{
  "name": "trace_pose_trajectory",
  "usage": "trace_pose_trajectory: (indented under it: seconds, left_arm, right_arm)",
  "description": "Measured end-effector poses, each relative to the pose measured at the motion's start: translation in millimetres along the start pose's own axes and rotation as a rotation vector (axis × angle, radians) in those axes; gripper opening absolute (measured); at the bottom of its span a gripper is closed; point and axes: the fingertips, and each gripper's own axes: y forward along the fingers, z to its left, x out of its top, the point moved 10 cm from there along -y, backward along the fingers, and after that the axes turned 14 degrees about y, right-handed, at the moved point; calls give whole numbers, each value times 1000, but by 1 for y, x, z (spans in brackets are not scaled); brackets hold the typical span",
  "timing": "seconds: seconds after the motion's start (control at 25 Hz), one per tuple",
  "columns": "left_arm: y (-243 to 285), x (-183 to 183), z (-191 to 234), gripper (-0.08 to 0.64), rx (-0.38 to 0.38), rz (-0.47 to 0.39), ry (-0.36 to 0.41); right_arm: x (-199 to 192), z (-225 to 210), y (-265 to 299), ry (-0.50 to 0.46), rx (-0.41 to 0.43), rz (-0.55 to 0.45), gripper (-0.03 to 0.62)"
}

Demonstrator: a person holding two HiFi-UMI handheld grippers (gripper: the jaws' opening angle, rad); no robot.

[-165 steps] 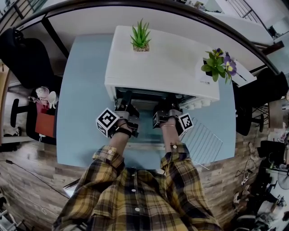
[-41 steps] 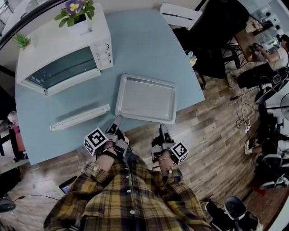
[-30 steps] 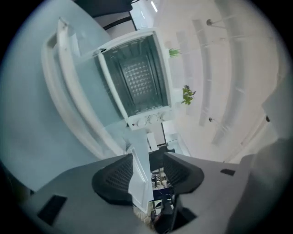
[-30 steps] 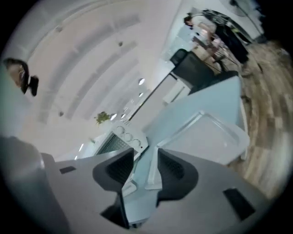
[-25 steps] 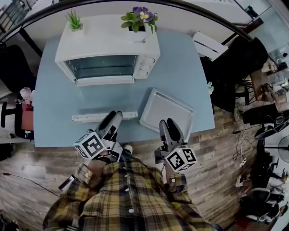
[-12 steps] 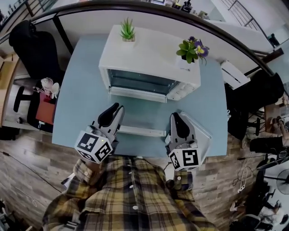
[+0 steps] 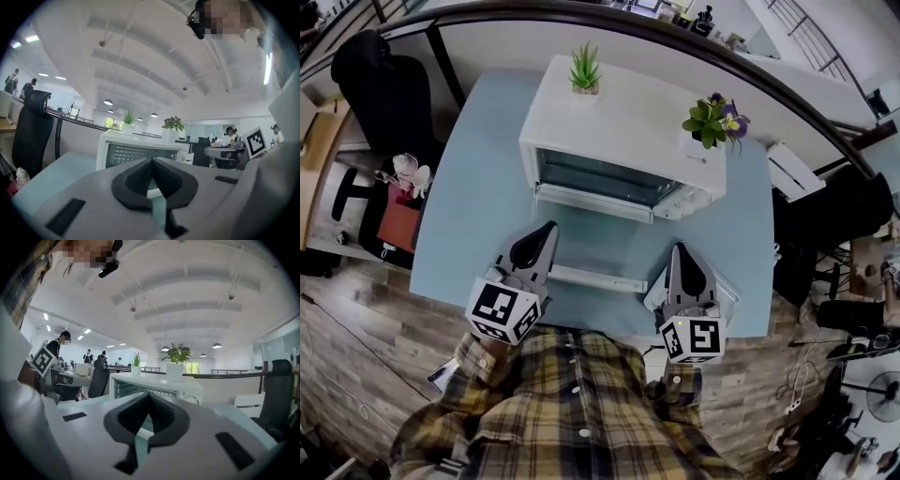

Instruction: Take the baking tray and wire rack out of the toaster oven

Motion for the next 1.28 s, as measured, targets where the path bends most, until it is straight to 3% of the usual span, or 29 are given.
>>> trace_pose_trajectory:
  seconds: [1.28]
  left_arm:
    - [18,-5,-12,-11,12,30,-33]
  right_arm:
    - [-8,-17,3,54,-12,24,2]
